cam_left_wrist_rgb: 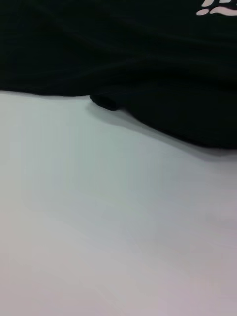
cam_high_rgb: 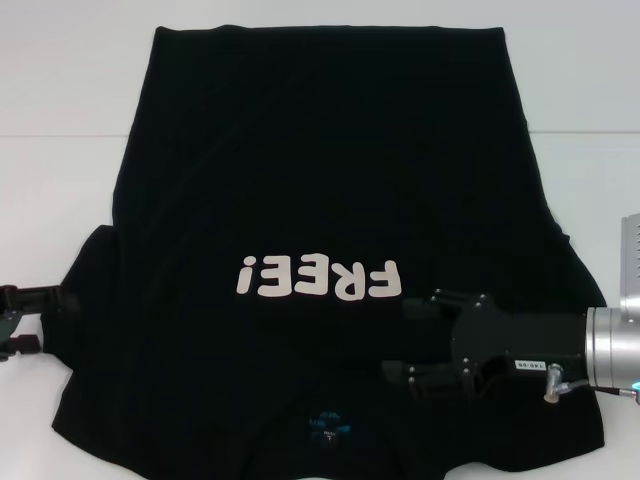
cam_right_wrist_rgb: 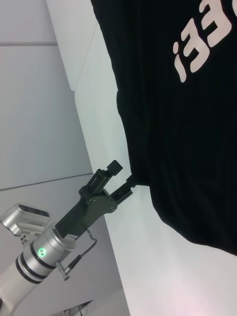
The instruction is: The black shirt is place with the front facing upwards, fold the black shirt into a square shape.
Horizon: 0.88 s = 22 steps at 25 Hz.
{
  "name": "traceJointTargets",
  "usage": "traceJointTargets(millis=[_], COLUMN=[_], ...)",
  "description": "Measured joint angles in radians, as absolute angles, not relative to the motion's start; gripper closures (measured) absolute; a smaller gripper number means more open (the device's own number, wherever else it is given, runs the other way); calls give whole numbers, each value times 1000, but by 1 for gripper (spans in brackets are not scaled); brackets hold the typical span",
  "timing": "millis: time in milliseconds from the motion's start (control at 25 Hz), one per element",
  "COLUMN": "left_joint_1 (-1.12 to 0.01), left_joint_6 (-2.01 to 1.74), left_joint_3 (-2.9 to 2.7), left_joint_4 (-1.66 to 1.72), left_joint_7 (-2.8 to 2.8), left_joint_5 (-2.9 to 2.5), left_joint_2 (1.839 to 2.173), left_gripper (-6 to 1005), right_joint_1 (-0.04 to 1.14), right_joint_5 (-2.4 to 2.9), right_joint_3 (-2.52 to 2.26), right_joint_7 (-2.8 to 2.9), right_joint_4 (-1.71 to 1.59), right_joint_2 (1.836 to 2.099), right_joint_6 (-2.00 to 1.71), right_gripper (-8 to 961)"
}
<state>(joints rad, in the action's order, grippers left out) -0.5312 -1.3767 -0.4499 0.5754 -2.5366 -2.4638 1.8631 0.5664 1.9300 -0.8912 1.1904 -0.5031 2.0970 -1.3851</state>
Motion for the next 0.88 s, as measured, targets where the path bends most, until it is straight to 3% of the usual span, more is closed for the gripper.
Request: traceJointTargets(millis=[360,880], left_joint_1=[-554,-566], left_joint_6=[-1380,-1356], left_joint_3=[-468,-512], left_joint_4=[553,565], left_joint_7=[-2536,-2536], left_joint_5=[-2464,-2463], left_joint_2=[1864,1866], left_gripper=[69,196], right_joint_1=[566,562], right_joint_5=[1930,1927], right_joint_3=[-891,-885], right_joint_7=[1190,1190], right_joint_4=[-503,-506], right_joint_2=[2095,2094], right_joint_6=[-1400,-1426], right_gripper=[12,11])
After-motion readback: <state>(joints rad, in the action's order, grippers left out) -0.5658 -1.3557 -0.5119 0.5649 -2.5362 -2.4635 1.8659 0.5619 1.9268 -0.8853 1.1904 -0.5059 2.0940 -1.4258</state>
